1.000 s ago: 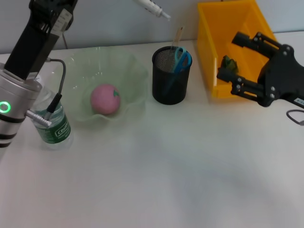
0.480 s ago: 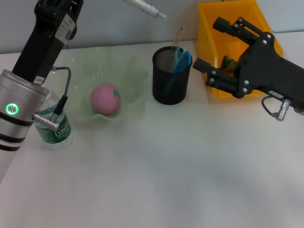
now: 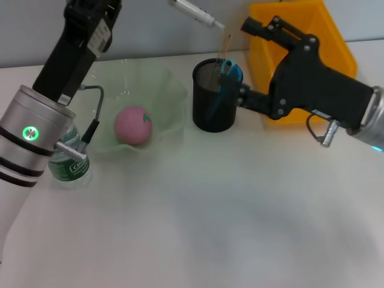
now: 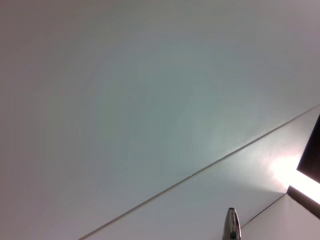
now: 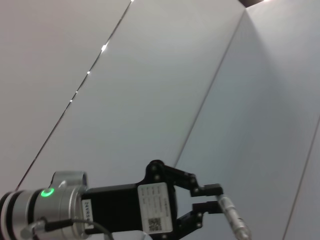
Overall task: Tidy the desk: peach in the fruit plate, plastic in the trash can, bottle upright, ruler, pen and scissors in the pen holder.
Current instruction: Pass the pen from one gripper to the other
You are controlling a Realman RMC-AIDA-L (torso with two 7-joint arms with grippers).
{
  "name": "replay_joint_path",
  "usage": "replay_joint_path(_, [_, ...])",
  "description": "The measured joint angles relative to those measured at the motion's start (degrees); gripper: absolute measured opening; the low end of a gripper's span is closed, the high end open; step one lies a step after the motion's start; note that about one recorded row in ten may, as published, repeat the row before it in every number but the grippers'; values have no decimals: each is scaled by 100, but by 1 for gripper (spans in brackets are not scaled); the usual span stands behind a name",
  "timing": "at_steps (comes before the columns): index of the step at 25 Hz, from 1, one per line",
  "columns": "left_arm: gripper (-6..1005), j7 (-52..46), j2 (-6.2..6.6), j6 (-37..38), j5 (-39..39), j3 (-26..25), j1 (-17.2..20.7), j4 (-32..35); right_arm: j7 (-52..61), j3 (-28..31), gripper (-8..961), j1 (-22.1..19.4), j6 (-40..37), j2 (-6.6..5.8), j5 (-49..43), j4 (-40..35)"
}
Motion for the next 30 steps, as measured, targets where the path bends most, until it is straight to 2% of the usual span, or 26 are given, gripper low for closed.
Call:
replay_joint_path(5, [141,218,0,-146,-59,139,36,170,-487,-56,765,88,109,10,22,250])
replay_joint_path(11, [141,532,-1,-200,-504,499,79,261,-1054,-51,765,149,145,19,241,528])
replay_joint_path(30, [142,601,0,-264,-525,597,141,342,-1189,-19,764,317,236,16,417,575])
